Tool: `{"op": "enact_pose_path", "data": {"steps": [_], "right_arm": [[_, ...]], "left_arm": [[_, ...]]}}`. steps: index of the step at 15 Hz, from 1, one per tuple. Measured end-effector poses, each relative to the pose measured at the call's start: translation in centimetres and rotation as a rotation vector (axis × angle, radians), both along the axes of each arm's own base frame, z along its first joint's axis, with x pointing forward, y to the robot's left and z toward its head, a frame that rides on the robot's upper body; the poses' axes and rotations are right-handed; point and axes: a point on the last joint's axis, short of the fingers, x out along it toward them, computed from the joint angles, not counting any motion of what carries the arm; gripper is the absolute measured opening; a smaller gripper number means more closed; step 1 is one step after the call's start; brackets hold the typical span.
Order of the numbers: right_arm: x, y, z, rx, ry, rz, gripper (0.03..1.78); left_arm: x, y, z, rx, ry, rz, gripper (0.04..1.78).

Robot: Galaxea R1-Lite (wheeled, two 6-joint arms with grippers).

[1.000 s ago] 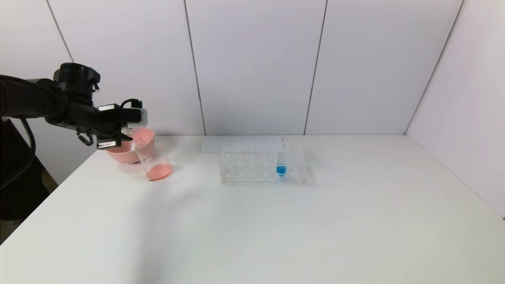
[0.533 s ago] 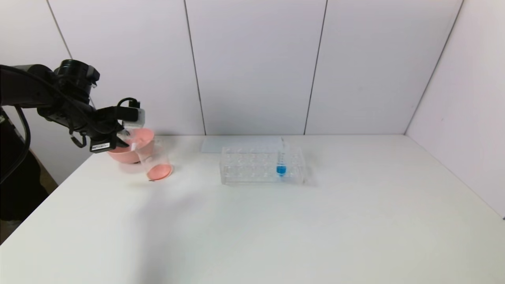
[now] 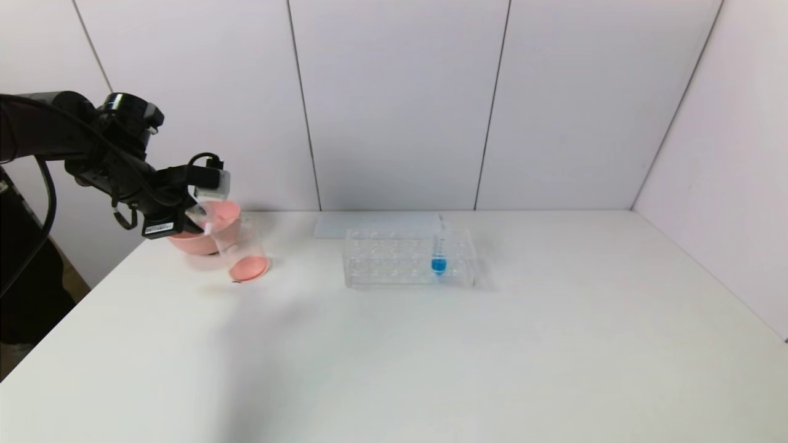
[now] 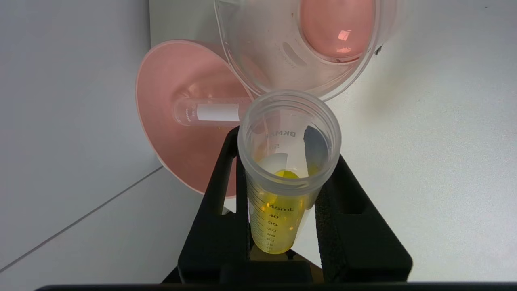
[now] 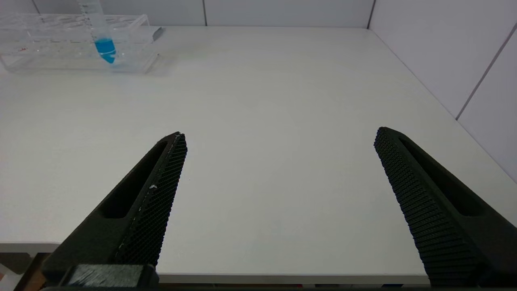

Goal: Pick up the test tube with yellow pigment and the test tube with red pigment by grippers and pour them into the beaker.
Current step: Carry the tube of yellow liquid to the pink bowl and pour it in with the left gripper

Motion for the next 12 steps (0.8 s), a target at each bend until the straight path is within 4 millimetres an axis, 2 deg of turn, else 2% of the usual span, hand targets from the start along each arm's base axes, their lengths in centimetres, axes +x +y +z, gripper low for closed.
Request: {"op": "enact_pose_path", "data": {"steps": [12], "right_arm": [[0.0,0.0,0.0,0.0,0.0,0.0,1.7]], "left_arm": [[0.5,-0.15,-0.45,0.031,0.011,0.016,0.47]]}}
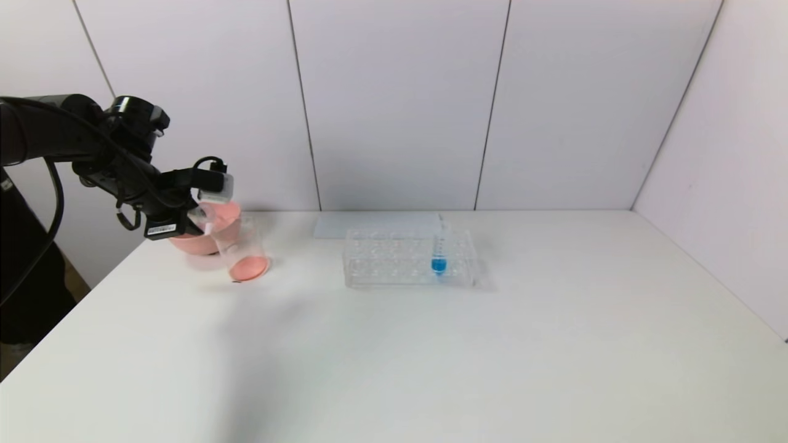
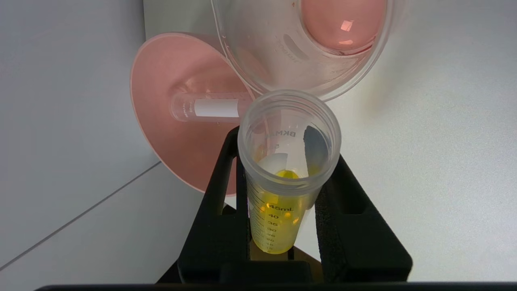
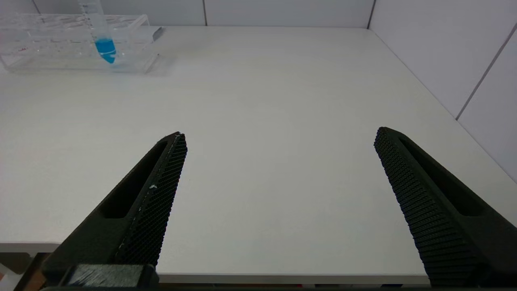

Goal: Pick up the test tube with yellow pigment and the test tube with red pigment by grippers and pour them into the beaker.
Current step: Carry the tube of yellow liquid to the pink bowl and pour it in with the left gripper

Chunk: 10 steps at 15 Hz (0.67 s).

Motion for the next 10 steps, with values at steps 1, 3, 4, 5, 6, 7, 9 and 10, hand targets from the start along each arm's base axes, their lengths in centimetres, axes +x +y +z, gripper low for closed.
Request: {"op": "enact_pose_path", "data": {"steps": [1,3,4,5,6,7,9,10], "right_arm": [[0.0,0.0,0.0,0.0,0.0,0.0,1.7],[0.0,0.0,0.0,0.0,0.0,0.0,1.7],[0.0,0.0,0.0,0.0,0.0,0.0,1.7],[0.0,0.0,0.0,0.0,0.0,0.0,1.7],[0.0,0.0,0.0,0.0,0.0,0.0,1.7],[0.0,0.0,0.0,0.0,0.0,0.0,1.7],[0.0,0.0,0.0,0.0,0.0,0.0,1.7],[0.0,0.0,0.0,0.0,0.0,-0.001,1.7]], "left_arm": [[-0.01,-0.04,-0.01,0.002,0.002,0.001,0.47],[-0.03,-0.05,-0.04,0.003,0.006,0.002,0.47],[-0.04,-0.04,-0.05,0.009,0.008,0.006,0.47],[-0.03,0.0,-0.07,0.02,0.01,0.015,0.47],[-0.05,0.02,-0.09,0.03,0.012,0.023,0.47],[-0.08,0.03,-0.11,0.034,0.017,0.026,0.47],[-0.18,0.03,-0.09,0.035,0.023,0.026,0.47],[-0.19,0.03,-0.06,0.035,0.023,0.026,0.47]]}}
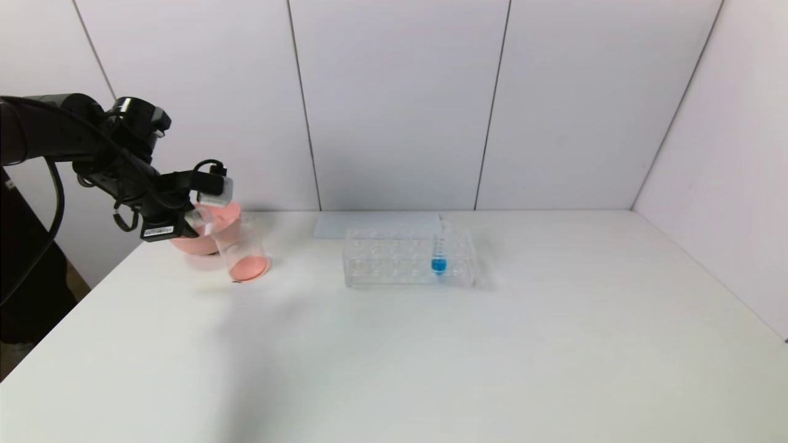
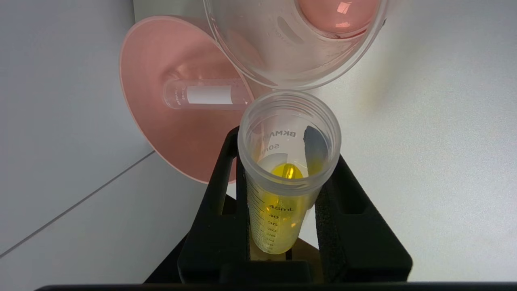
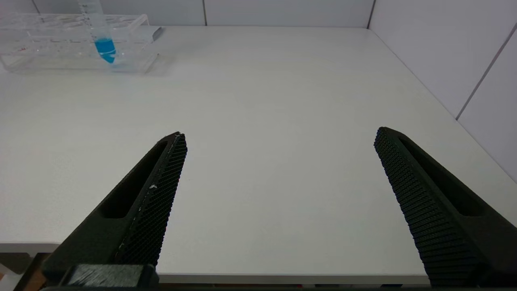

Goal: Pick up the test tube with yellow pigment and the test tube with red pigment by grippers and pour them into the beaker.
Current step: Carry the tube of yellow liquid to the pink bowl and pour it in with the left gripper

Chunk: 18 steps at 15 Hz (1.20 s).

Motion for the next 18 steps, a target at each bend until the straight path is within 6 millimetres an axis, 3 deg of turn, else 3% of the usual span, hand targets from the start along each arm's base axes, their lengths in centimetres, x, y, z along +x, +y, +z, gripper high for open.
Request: {"op": "enact_pose_path", "data": {"steps": [18], "right_arm": [[0.0,0.0,0.0,0.0,0.0,0.001,1.7]], "left_arm": [[-0.18,-0.59,0.19,0.078,0.013,0.035,0.47]]}}
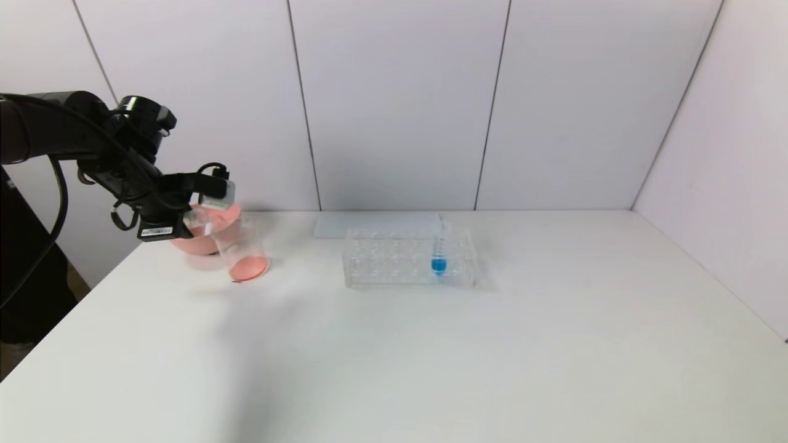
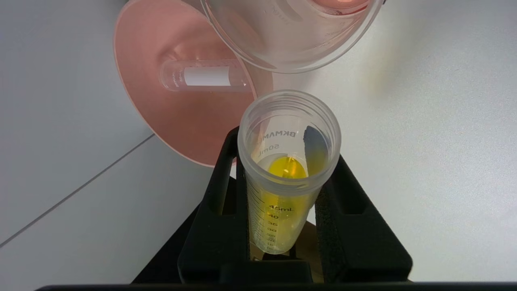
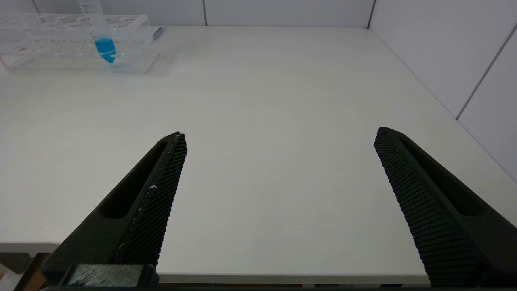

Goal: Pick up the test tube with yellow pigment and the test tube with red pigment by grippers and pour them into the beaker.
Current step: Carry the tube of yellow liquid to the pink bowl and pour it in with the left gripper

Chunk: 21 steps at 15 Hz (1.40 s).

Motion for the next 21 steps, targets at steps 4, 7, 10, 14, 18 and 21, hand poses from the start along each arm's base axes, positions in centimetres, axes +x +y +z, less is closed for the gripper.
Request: {"op": "enact_pose_path", "data": {"steps": [4,7,10,14,18,21], "right_arm": [[0.0,0.0,0.0,0.0,0.0,-0.001,1.7],[0.0,0.0,0.0,0.0,0.0,0.0,1.7],[0.0,0.0,0.0,0.0,0.0,-0.001,1.7],[0.0,0.0,0.0,0.0,0.0,-0.001,1.7],[0.0,0.0,0.0,0.0,0.0,0.0,1.7],[0.0,0.0,0.0,0.0,0.0,0.0,1.7]], "left_arm": [[0.1,-0.4,0.0,0.011,-0.005,-0.004,0.47],[0.2,-0.6,0.0,0.027,-0.004,0.002,0.47],[0.2,-0.9,-0.1,0.051,-0.002,0.012,0.47],[0.3,-1.3,-0.2,0.093,0.0,0.028,0.47],[0.4,-1.8,-0.2,0.107,-0.002,0.021,0.47],[0.4,-2.2,-0.3,0.142,0.001,0.032,0.47]]}}
